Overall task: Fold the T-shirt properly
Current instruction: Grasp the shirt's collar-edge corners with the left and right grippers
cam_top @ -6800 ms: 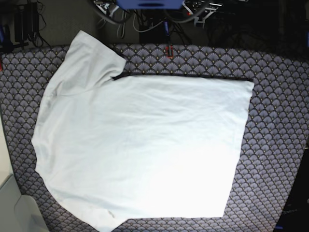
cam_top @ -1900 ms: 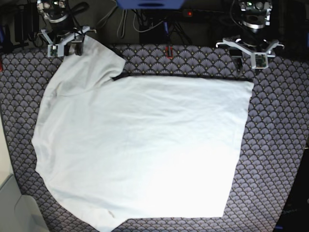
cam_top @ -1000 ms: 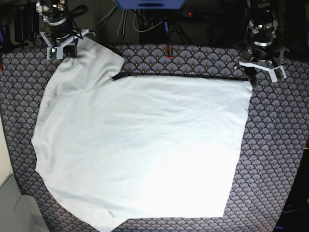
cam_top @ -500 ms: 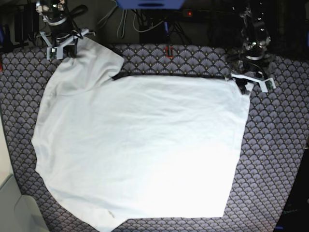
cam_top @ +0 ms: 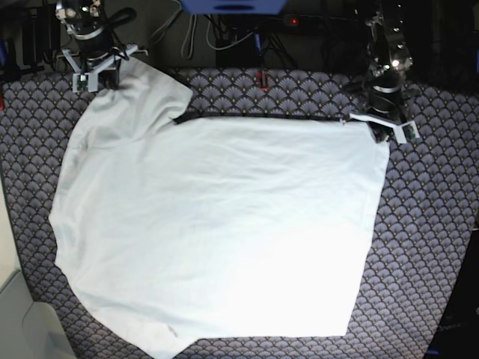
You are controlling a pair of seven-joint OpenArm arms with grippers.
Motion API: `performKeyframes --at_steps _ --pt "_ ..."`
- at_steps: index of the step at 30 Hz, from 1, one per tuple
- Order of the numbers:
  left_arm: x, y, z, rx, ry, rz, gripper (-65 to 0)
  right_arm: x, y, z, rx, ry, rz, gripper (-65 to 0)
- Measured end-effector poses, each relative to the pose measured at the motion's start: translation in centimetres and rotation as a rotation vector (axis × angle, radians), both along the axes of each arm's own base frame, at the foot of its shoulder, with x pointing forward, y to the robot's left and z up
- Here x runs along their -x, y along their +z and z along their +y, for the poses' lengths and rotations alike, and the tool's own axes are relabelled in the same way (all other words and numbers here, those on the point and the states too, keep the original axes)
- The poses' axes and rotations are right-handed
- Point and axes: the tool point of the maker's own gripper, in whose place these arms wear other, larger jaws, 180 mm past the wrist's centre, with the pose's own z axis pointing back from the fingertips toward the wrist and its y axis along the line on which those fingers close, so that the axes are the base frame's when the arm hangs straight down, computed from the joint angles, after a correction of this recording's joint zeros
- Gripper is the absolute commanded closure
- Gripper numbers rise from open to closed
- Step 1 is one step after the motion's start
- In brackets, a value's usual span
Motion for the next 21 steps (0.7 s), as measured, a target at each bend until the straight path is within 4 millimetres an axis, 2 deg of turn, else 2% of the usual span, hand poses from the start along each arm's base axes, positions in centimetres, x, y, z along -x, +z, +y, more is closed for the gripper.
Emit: performKeyframes --at_steps 3,8,15,21 --pt "0.0 0.0 0.0 0.001 0.000 0.000 -2.3 -0.1 0.1 0.7 -0.009 0.049 0.000 0.0" --pt "-0.1 0.6 -0.2 0.003 -0.005 -0.002 -0.4 -0.5 1.2 2.7 -0.039 0.150 -0.006 0.0" --pt "-1.6 3.9 -0.3 -0.026 -0.019 -0.091 -0.4 -4.2 5.2 2.5 0.007 0.185 -0.144 0.0" --pt "-1.9 4.4 0.0 -0.034 -0.019 -0.100 -0.4 -6.4 6.8 1.4 0.056 0.211 -0.199 0.0"
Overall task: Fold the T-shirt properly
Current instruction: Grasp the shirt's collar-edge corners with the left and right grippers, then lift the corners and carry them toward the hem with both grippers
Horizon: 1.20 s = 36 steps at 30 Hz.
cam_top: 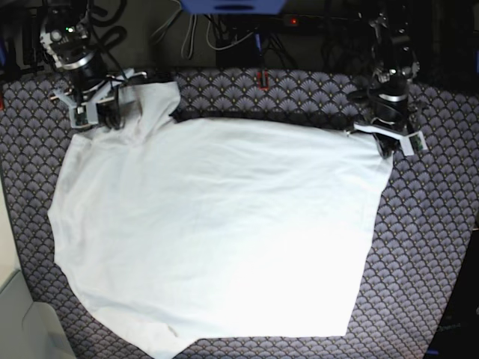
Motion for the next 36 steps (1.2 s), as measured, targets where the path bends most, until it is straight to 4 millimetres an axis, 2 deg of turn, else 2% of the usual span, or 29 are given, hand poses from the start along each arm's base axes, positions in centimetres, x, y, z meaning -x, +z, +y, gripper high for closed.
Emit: performKeyframes --at_steps 4,9,12,14,22,31,34,36 --pt "-0.7 0.4 -0.1 0.004 -0.001 -0.012 -0.4 -1.9 1.3 -0.3 0.015 0.010 -0.053 0.0" --pt "-3.2 0.2 -0.5 0.056 -0.011 0.070 -0.4 -5.0 2.6 -1.2 0.058 0.017 -0.076 0.0" --pt "-5.2 1.4 -0.2 0.073 -0.018 0.074 -0.4 -7.3 2.8 -1.7 0.072 0.007 -0.045 0.0" --pt "-6.4 2.4 -0.1 0.076 -0.019 0.062 -0.4 -9.1 3.6 -2.4 0.089 0.006 -0.062 0.0" --pt "-8.9 4.8 0.9 0.062 -0.037 0.062 -0.4 -14.3 4.8 -4.7 0.102 -0.024 -0.093 0.0" --pt "-9.7 1.7 0.9 0.105 -0.022 0.135 -0.4 -18.7 4.5 -6.8 0.068 -0.064 -0.079 0.0" --pt "-10.1 0.7 0.8 0.126 -0.020 0.168 -0.4 -19.2 3.2 -7.2 0.072 -0.061 -0.034 0.0" --pt "-11.0 0.8 0.8 0.137 -0.019 0.168 -0.4 -19.5 2.5 -7.0 0.076 -0.049 -0.011 0.0"
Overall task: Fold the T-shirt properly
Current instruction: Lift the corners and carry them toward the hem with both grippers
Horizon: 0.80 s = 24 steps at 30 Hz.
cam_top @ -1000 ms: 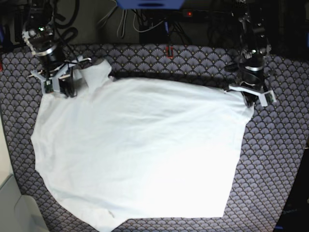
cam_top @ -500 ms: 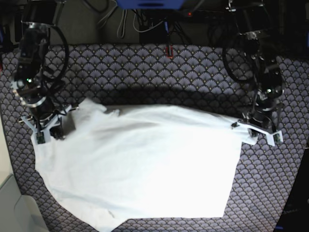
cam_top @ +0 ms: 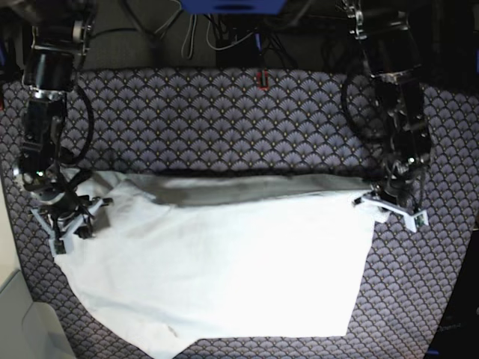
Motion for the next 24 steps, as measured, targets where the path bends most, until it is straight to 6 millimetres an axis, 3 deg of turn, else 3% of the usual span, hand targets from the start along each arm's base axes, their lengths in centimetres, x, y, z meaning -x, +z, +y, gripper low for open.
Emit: performKeyframes --at_steps 4,9,16,24 --pt "-1.8 1.0 0.2 0.002 -0.007 -0.028 -0.4 -0.7 0.5 0.5 0.002 0.023 -0.029 0.0" --pt "-2.1 -0.1 0.5 0.016 0.004 0.010 -0.4 -0.8 0.3 1.2 0.003 0.047 -0.036 0.0" --pt "-2.4 -0.5 1.0 0.017 0.006 0.023 -0.4 -1.7 0.6 0.8 -0.005 0.035 -0.040 0.0" --pt "-4.2 1.1 0.2 0.004 -0.024 -0.006 -0.4 -2.3 0.0 -0.2 -0.009 0.017 -0.015 0.0"
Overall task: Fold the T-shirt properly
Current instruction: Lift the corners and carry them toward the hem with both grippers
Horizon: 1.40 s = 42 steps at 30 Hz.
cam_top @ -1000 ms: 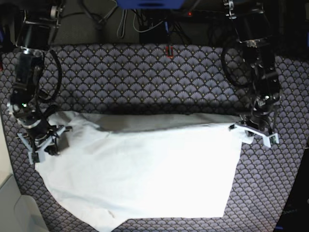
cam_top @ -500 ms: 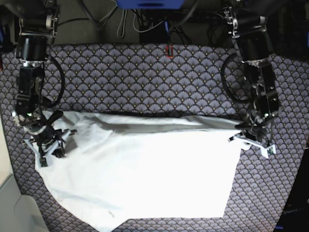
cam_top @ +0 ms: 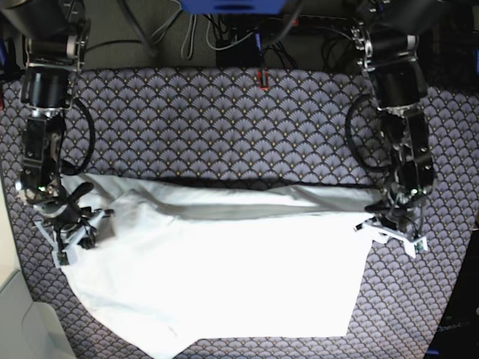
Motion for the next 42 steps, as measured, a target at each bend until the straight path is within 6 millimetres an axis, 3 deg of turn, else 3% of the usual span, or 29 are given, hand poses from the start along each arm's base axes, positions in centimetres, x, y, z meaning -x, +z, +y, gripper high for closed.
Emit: performKeyframes --at_steps 7,12,16,28,30,33,36,39,42 --pt "-0.8 0.5 -1.2 -0.019 -0.042 -0.010 -0.4 -0.7 0.9 -0.5 0.009 -0.005 -0.018 0.0" --pt "-2.4 1.9 -0.9 -0.016 -0.034 -0.041 -0.5 -1.8 1.9 0.3 0.016 0.019 -0.037 0.0" --pt "-2.3 1.2 -0.2 -0.017 -0.024 -0.014 -0.5 -2.0 1.6 0.0 0.014 0.014 -0.025 0.0" --pt "-3.7 3.1 0.0 -0.035 -0.023 -0.095 -1.2 -3.0 2.9 0.0 0.013 0.012 -0.049 0.0" --pt "-3.9 3.5 0.0 -0.036 -0.023 -0.103 -5.7 -3.0 2.8 -0.2 0.031 0.012 -0.046 0.0" --pt "-4.0 3.6 0.1 -0.040 -0.018 -0.111 -20.2 -2.8 2.3 -0.8 0.111 0.011 -0.020 -0.5" --pt "-4.0 3.6 0.1 -0.039 -0.015 -0.109 -32.3 -2.7 2.1 -0.8 0.121 0.012 -0.015 -6.1" --pt "-4.1 3.9 0.0 -0.037 -0.017 -0.118 -39.6 -2.7 2.1 -0.7 0.120 0.013 -0.018 -12.7" --pt "-4.1 4.0 0.1 -0.039 -0.016 -0.123 -42.8 -2.6 2.0 -0.7 0.120 0.012 -0.015 -19.0"
